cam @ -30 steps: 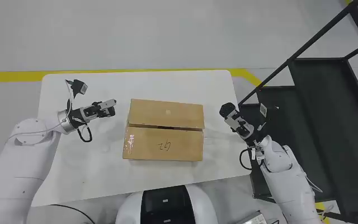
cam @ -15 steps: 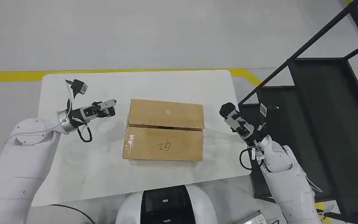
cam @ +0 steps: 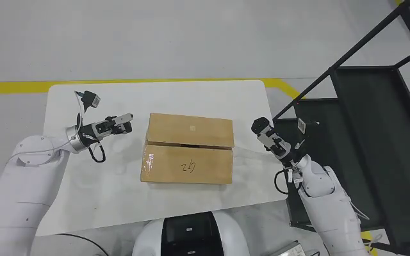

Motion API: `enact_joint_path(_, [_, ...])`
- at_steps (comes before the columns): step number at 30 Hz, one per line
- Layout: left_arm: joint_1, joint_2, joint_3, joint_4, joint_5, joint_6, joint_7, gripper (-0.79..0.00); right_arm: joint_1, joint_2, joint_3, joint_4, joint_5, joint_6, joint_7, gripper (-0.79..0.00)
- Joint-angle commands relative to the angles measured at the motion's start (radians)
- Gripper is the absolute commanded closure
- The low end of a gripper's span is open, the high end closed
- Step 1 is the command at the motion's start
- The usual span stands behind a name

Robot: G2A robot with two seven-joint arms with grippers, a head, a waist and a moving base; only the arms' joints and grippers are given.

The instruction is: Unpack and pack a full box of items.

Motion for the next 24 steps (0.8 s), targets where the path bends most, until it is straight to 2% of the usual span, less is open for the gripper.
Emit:
enact_joint_path(1, [0.006,-0.001,0.004,-0.015,-0.002,-0.003,0.002,-0.785,-0.004,0.004,-0.020,-0.006,0.034,0.015,0.052,-0.785])
enact_joint_path(3, [0.008,-0.001,0.008,-0.023,-0.009,-0.006,-0.025,-0.785,-0.010,0.014,-0.039,-0.011,0.119,0.048,0.172,-0.785])
enact_joint_path(7, [-0.022,-0.005,0.031,-0.011,-0.074,-0.052,-0.163,-0.785,-0.019,0.045,-0.045,-0.038,0.373,0.138,0.508,-0.785])
enact_joint_path(9, [-0.046,-0.007,0.048,-0.003,-0.068,-0.078,-0.209,-0.785,-0.019,0.058,-0.013,-0.036,0.404,0.151,0.606,-0.785])
enact_joint_path(13, [-0.067,0.003,0.114,-0.072,0.050,-0.098,-0.189,-0.785,-0.033,0.072,-0.014,-0.025,0.521,0.263,0.739,-0.785])
enact_joint_path(15, [-0.066,0.012,0.139,-0.100,0.052,-0.120,-0.168,-0.785,-0.031,0.074,-0.015,-0.025,0.546,0.289,0.766,-0.785])
enact_joint_path(24, [-0.066,0.012,0.139,-0.100,0.052,-0.120,-0.168,-0.785,-0.031,0.074,-0.015,-0.025,0.546,0.289,0.766,-0.785])
